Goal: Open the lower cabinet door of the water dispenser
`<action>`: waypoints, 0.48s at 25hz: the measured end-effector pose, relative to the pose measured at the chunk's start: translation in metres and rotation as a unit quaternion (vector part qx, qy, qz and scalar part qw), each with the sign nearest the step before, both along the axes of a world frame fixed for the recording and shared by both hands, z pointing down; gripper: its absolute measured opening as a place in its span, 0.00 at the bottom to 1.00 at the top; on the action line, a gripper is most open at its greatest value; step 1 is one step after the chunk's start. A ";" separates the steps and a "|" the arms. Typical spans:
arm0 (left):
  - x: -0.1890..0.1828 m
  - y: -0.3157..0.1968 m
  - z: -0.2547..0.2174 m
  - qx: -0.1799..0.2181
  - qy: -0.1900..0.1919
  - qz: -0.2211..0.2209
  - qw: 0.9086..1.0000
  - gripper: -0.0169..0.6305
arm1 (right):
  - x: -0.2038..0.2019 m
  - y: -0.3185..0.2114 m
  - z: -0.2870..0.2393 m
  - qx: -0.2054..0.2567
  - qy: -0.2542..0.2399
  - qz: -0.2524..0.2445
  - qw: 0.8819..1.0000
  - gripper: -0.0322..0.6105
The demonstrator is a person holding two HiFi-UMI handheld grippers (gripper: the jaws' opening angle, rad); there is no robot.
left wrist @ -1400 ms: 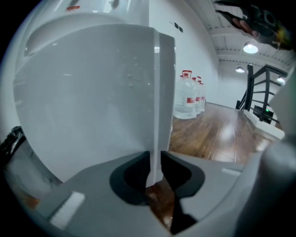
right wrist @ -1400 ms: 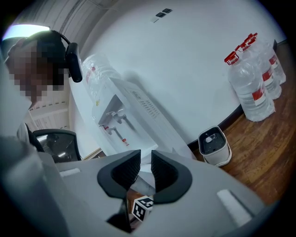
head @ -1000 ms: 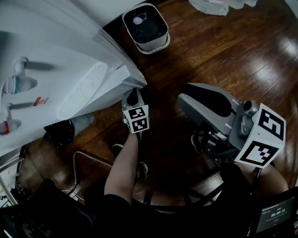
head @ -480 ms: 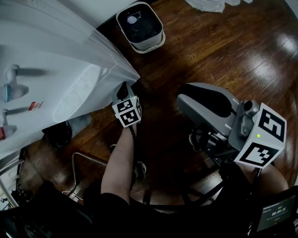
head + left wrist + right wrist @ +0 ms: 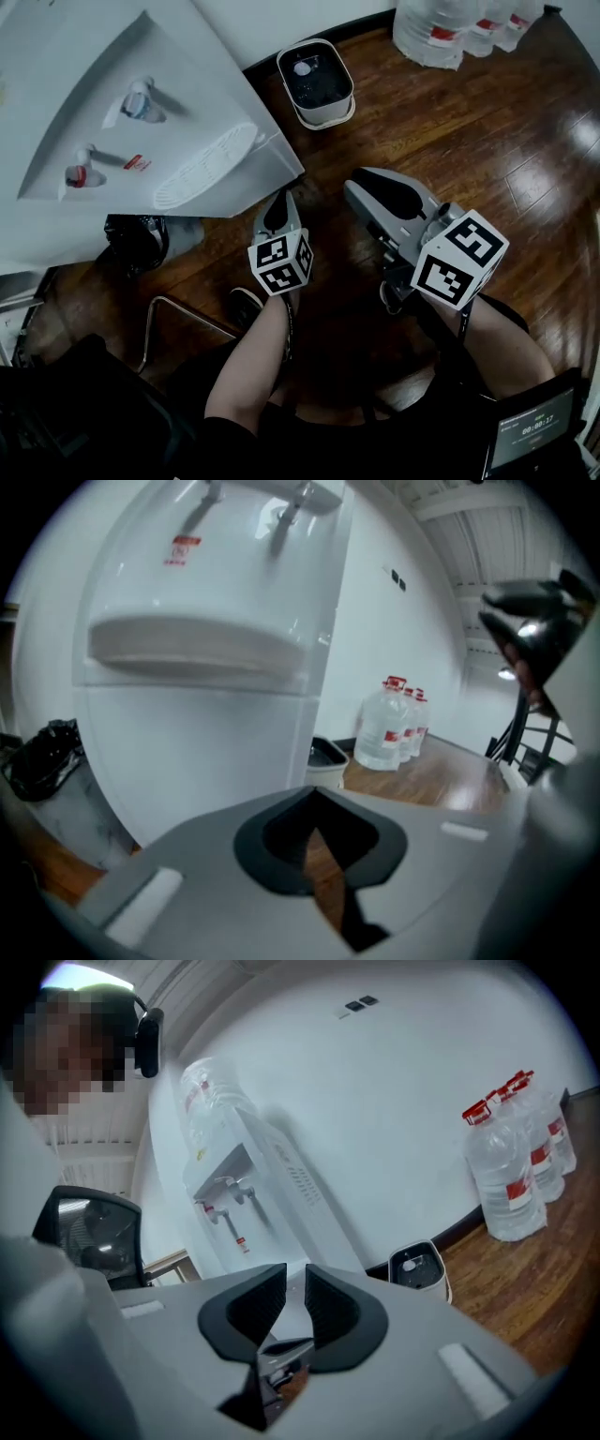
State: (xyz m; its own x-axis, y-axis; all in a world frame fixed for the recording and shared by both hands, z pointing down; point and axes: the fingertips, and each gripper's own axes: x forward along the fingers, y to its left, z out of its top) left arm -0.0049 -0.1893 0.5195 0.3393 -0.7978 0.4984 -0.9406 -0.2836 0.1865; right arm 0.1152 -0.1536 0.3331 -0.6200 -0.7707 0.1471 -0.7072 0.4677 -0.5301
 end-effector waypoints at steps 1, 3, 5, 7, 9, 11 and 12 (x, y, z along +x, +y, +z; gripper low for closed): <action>0.002 0.007 -0.022 0.012 0.004 0.009 1.000 0.06 | 0.001 0.000 -0.005 0.008 -0.004 0.011 1.000 0.15; 0.003 0.023 -0.069 0.045 0.006 0.029 0.999 0.06 | 0.002 0.002 -0.017 0.028 -0.013 0.022 0.999 0.15; -0.004 0.041 -0.118 0.084 0.009 0.041 0.996 0.06 | -0.002 0.008 -0.025 0.044 -0.006 0.021 0.999 0.12; -0.023 0.059 -0.164 0.124 0.021 0.032 0.992 0.06 | -0.010 0.017 -0.026 0.054 0.014 0.018 0.998 0.11; -0.047 0.075 -0.204 0.161 0.032 0.009 0.986 0.06 | -0.020 0.027 -0.027 0.065 0.040 0.019 0.997 0.11; -0.069 0.094 -0.231 0.186 0.036 -0.018 0.982 0.06 | -0.031 0.041 -0.031 0.084 0.068 0.025 0.994 0.11; -0.078 0.104 -0.239 0.191 0.038 -0.030 0.980 0.06 | -0.036 0.050 -0.035 0.098 0.082 0.029 0.991 0.11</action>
